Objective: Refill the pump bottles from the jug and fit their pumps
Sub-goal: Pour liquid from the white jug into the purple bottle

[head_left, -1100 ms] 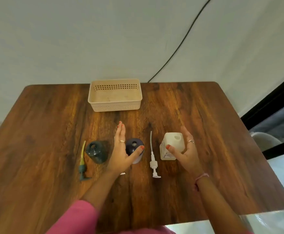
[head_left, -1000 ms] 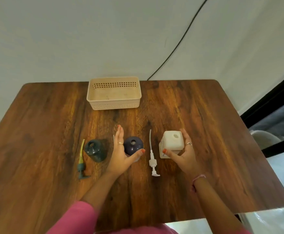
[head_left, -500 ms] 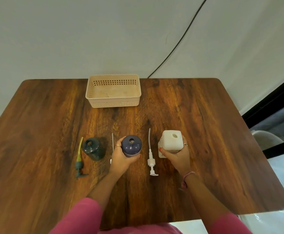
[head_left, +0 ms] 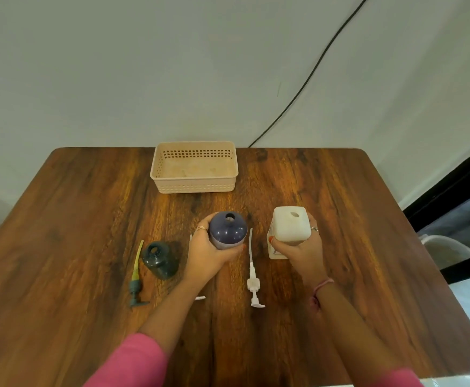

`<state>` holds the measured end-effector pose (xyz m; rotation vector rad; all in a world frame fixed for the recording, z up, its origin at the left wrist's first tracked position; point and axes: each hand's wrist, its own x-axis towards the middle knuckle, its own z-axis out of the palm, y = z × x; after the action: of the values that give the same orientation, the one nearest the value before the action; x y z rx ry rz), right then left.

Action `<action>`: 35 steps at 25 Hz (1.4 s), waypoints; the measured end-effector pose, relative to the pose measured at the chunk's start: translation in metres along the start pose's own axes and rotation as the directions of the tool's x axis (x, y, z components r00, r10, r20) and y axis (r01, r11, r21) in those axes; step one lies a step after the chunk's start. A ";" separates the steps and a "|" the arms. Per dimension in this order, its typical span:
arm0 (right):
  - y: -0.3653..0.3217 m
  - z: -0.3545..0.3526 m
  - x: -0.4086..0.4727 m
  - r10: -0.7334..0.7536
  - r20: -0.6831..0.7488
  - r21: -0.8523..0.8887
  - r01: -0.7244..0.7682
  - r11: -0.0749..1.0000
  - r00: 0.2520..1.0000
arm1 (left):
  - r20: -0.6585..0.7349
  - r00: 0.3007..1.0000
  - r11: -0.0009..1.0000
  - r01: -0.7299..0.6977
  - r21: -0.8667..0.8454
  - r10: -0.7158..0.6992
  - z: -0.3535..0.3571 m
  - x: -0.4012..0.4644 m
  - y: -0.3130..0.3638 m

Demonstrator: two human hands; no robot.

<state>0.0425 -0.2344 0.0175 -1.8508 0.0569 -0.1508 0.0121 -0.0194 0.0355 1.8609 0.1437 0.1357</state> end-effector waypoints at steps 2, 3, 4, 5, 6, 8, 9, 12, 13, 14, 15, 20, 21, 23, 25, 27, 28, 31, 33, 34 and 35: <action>-0.026 -0.004 0.011 -0.086 0.008 0.006 0.086 0.996 0.996 | -0.015 0.998 0.998 -0.058 -0.021 0.057 -0.005 0.005 0.021; -0.040 -0.005 0.017 -0.133 0.014 0.009 0.133 0.991 0.991 | -0.024 0.996 0.996 -0.082 -0.031 0.081 -0.007 0.008 0.032; -0.055 -0.007 0.022 -0.181 0.020 0.006 0.181 0.983 0.983 | -0.037 0.994 0.994 -0.104 -0.040 0.102 -0.009 0.010 0.043; -0.070 -0.009 0.026 -0.228 0.028 -0.002 0.228 0.974 0.973 | -0.055 0.990 0.991 -0.129 -0.046 0.126 -0.012 0.012 0.054; -0.085 -0.010 0.030 -0.271 0.038 -0.005 0.271 0.963 0.962 | -0.071 0.986 0.986 -0.158 -0.051 0.154 -0.015 0.014 0.065; -0.116 -0.011 0.037 -0.343 0.048 -0.016 0.344 0.939 0.938 | -0.103 0.973 0.977 -0.210 -0.040 0.205 -0.022 0.018 0.085; -0.130 -0.011 0.041 -0.371 0.054 -0.028 0.373 0.927 0.927 | -0.121 0.966 0.972 -0.235 -0.028 0.230 -0.025 0.021 0.093; -0.167 -0.012 0.053 -0.451 0.096 -0.080 0.459 0.885 0.887 | -0.168 0.947 0.961 -0.277 0.010 0.274 -0.036 0.027 0.118; -0.178 -0.012 0.056 -0.467 0.108 -0.111 0.477 0.872 0.878 | -0.182 0.939 0.956 -0.292 0.020 0.291 -0.039 0.029 0.125; -0.189 -0.012 0.057 -0.470 0.106 -0.157 0.482 0.862 0.876 | -0.194 0.930 0.949 -0.313 0.030 0.312 -0.042 0.031 0.131; -0.200 -0.012 0.058 -0.469 0.098 -0.213 0.479 0.852 0.878 | -0.204 0.922 0.944 -0.329 0.035 0.329 -0.047 0.033 0.137; -0.245 -0.009 0.067 -0.524 0.143 -0.368 0.536 0.760 0.840 | -0.244 0.911 0.942 -0.334 0.041 0.334 -0.065 0.039 0.162; -0.252 -0.007 0.070 -0.535 0.150 -0.389 0.547 0.741 0.831 | -0.249 0.906 0.939 -0.343 0.038 0.341 -0.067 0.041 0.165; -0.262 -0.004 0.075 -0.554 0.154 -0.417 0.562 0.714 0.818 | -0.253 0.900 0.933 -0.358 0.031 0.354 -0.073 0.043 0.171; -0.271 -0.001 0.077 -0.580 0.164 -0.435 0.586 0.684 0.798 | -0.257 0.894 0.928 -0.371 0.033 0.367 -0.080 0.045 0.175; -0.279 0.002 0.078 -0.597 0.180 -0.456 0.604 0.654 0.782 | -0.261 0.891 0.926 -0.374 0.047 0.373 -0.085 0.045 0.179; -0.282 0.003 0.078 -0.601 0.186 -0.466 0.608 0.642 0.777 | -0.262 0.892 0.928 -0.369 0.051 0.369 -0.087 0.045 0.180; -0.288 0.008 0.078 -0.617 0.201 -0.491 0.623 0.609 0.761 | -0.268 0.892 0.931 -0.360 0.068 0.364 -0.093 0.043 0.184; -0.291 0.012 0.078 -0.624 0.208 -0.503 0.630 0.592 0.753 | -0.273 0.890 0.930 -0.363 0.063 0.366 -0.098 0.043 0.186; -0.292 0.013 0.077 -0.628 0.212 -0.510 0.633 0.583 0.749 | -0.273 0.889 0.929 -0.366 0.058 0.367 -0.100 0.043 0.187; -0.294 0.014 0.076 -0.632 0.214 -0.519 0.635 0.572 0.745 | -0.272 0.890 0.929 -0.367 0.056 0.367 -0.103 0.043 0.187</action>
<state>0.1082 -0.1474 0.3014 -2.4007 -0.6609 -0.7057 0.0428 0.0308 0.2454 1.8477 -0.0186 0.6628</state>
